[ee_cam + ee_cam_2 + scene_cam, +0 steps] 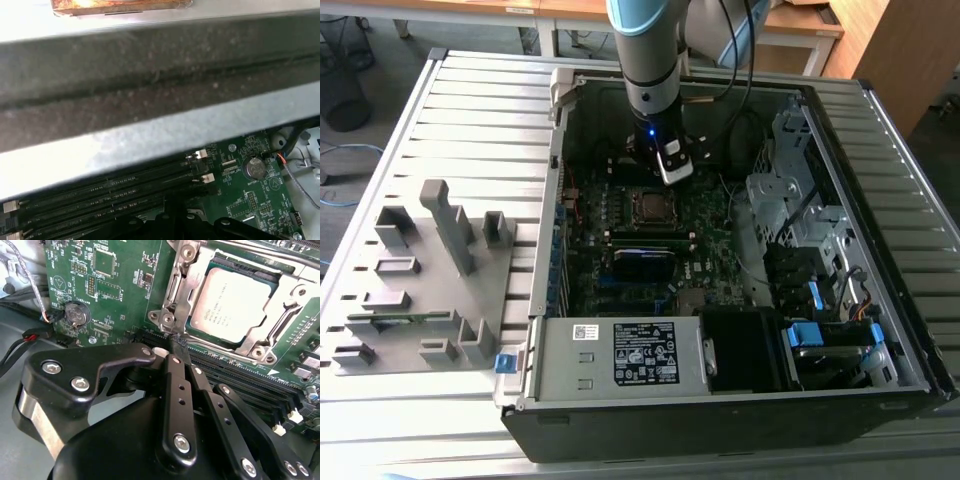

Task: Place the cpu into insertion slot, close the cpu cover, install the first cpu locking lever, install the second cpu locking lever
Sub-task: 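Install the first cpu locking lever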

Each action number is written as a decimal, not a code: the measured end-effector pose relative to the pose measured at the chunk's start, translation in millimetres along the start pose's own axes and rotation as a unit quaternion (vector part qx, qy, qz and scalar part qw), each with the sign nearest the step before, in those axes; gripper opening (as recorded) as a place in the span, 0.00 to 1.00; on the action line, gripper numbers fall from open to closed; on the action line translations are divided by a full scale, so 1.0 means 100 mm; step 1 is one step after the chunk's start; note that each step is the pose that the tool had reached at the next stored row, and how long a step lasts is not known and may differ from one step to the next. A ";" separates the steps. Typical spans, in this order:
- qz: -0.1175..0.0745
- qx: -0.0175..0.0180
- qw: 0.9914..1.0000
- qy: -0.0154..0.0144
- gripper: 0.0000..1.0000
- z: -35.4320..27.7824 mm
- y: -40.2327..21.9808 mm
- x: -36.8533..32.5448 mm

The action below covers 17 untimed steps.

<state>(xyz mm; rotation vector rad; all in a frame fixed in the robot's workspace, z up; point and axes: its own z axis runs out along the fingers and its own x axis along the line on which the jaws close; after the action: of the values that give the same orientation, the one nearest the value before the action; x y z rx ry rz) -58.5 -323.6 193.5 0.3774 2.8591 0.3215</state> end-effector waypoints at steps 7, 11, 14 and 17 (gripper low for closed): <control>0.000 0.000 1.000 0.000 0.10 0.014 -0.014 0.011; 0.000 0.000 1.000 -0.001 0.10 0.017 -0.017 0.013; 0.000 0.000 1.000 -0.001 0.10 0.021 -0.020 0.016; 0.000 0.000 1.000 -0.001 0.10 0.023 -0.020 0.017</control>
<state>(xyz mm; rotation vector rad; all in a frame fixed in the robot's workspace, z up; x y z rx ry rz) -60.0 -324.7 190.5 0.3770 2.8576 0.3220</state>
